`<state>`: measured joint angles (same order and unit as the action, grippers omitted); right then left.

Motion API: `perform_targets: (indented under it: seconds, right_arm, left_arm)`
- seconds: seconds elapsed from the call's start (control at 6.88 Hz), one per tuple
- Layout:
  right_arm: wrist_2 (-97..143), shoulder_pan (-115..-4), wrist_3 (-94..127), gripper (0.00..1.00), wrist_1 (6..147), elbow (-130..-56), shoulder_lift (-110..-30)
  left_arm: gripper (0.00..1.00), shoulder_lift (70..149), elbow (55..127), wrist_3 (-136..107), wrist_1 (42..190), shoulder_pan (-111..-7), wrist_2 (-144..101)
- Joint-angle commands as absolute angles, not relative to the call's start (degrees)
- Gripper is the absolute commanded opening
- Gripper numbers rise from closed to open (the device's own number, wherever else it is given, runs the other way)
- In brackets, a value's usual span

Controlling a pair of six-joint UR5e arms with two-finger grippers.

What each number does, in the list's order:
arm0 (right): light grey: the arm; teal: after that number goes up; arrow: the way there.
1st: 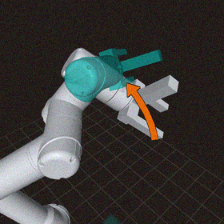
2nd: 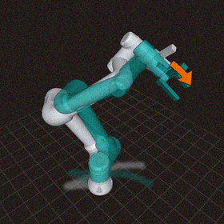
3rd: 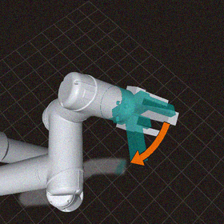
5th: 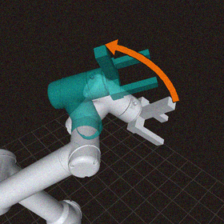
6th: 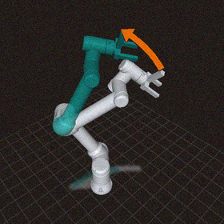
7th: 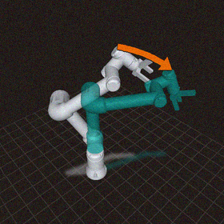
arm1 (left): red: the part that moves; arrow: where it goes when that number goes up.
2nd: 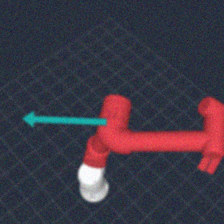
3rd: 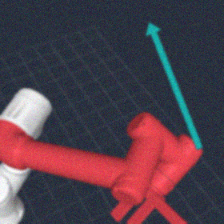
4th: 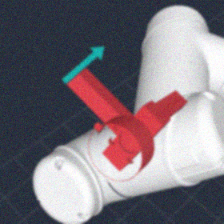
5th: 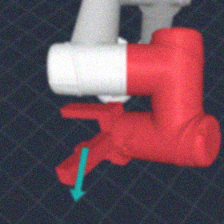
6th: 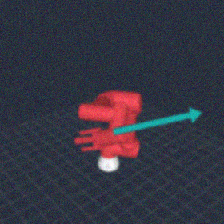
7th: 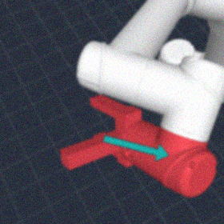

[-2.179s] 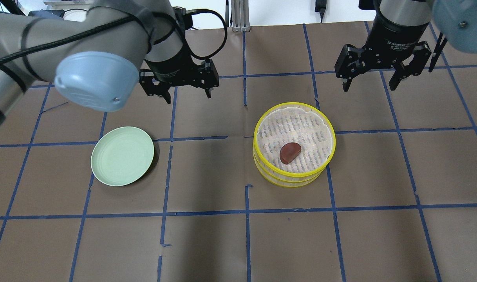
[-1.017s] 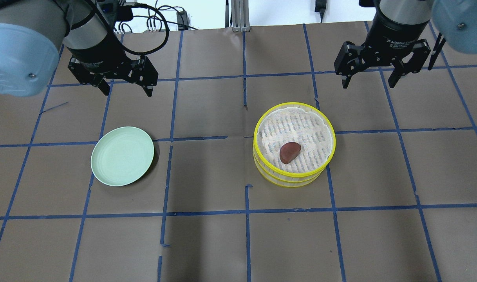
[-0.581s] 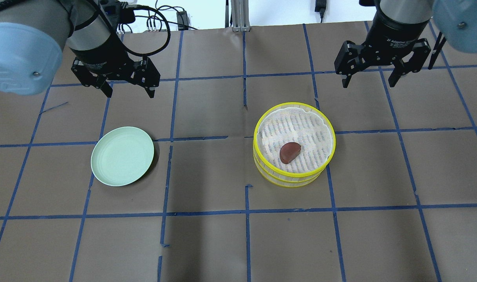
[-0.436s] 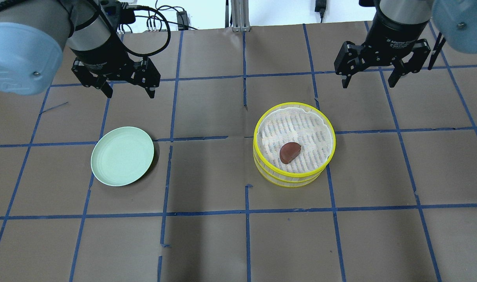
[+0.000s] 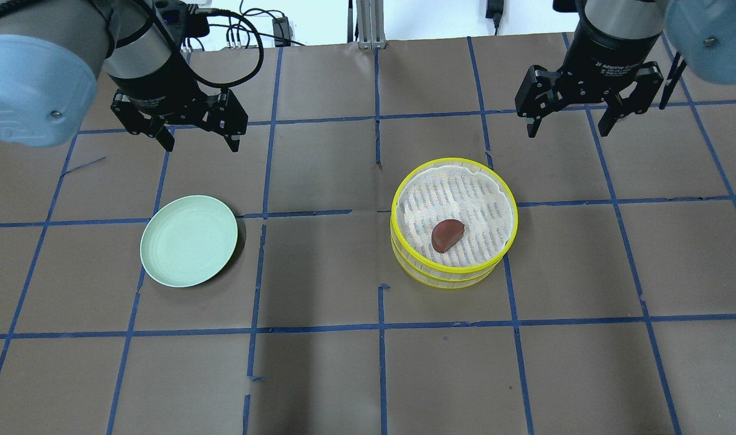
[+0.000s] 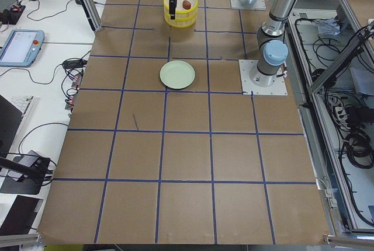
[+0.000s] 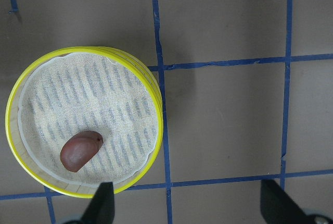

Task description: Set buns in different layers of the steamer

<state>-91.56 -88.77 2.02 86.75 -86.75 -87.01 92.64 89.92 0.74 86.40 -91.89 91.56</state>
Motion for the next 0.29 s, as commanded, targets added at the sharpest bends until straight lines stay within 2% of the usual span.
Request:
perform_targets:
  seconds: [0.0,0.15]
  right_arm:
    - [-91.5,-88.8,2.0,1.00,86.7,-86.9,-87.0]
    - [-91.5,-88.8,2.0,1.00,86.7,-86.9,-87.0]
  left_arm:
    - [1.00,92.6,90.1,0.7,86.4,-92.0,91.5]
    - [1.00,92.6,90.2,0.7,86.5,-92.0,91.5]
